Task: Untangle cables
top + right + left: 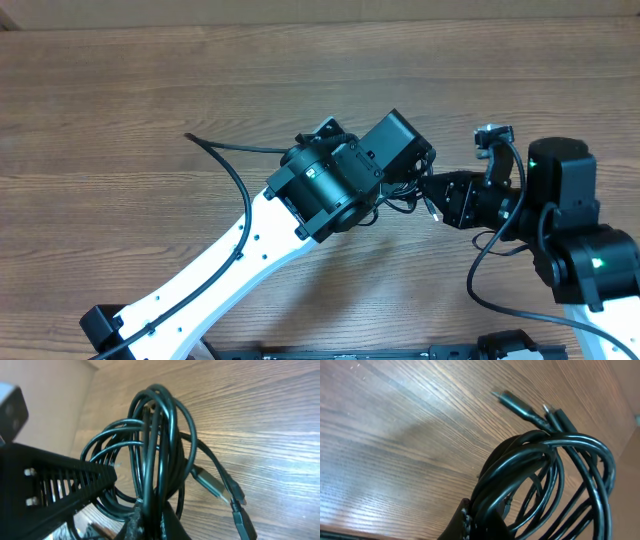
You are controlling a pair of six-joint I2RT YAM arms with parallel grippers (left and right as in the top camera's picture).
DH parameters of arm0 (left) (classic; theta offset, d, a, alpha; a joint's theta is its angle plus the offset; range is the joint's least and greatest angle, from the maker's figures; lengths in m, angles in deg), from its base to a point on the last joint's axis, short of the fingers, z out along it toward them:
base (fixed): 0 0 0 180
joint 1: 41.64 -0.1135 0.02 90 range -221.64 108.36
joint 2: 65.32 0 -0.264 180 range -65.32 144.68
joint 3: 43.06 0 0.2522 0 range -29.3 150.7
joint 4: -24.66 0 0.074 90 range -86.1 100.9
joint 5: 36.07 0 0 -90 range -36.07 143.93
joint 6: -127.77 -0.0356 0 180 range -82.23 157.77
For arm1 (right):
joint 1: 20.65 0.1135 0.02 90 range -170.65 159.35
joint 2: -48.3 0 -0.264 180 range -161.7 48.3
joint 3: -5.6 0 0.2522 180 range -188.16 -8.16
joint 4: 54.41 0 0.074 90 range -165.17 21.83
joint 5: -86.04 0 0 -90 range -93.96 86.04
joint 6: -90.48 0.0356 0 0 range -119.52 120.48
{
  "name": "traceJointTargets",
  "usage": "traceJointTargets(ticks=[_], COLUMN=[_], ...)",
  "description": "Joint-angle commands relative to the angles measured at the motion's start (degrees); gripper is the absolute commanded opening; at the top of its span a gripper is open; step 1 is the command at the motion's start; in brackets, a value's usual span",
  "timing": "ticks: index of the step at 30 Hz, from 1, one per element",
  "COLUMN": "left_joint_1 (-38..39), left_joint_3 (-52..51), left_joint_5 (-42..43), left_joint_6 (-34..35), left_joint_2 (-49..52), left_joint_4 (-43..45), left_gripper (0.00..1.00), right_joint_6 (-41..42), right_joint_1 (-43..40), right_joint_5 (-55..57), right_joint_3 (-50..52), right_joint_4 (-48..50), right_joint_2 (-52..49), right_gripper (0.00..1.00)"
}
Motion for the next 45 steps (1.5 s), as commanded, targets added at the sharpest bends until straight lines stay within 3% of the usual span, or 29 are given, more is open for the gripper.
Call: traceJointTargets(ticks=[1,15,25,29,33,36,45], left_joint_1=[-0.2,-0.2,-0.2,-0.2,0.0,0.1,0.5], left_joint_3=[0.8,0.8,0.8,0.8,0.8,0.8,0.8], left_joint_5=[-3.2,-3.7,-7.1,-7.5,-7.4,-7.0,-6.0], left_joint_6=[3.8,3.7,-6.7,-12.7,-18.6,-20.4,-22.8], left_joint_2=[-0.3,-0.3,-0.3,-0.3,-0.3,-0.3,-0.3], left_joint_4=[-0.3,-1.1,-0.8,0.6,2.7,3.4,4.0], left_gripper=[0.04,0.04,0.04,0.04,0.04,0.04,0.04], right_joint_6=[4.2,13.5,13.1,7.2,0.6,-2.6,-2.3], right_joint_1=[0.2,0.2,0.2,0.2,0.2,0.2,0.2], right_joint_5=[3.6,15.6,15.8,11.8,3.6,-1.9,-2.9], right_joint_3=[-1.0,-1.0,-1.0,-1.0,-1.0,-1.0,-1.0], right_joint_4=[0.1,-4.1,-4.2,-3.6,-1.9,-0.6,0.6], right_joint_2=[1.7,1.7,1.7,1.7,1.7,1.7,1.7], right_gripper=[0.04,0.04,0.04,0.04,0.14,0.29,0.38])
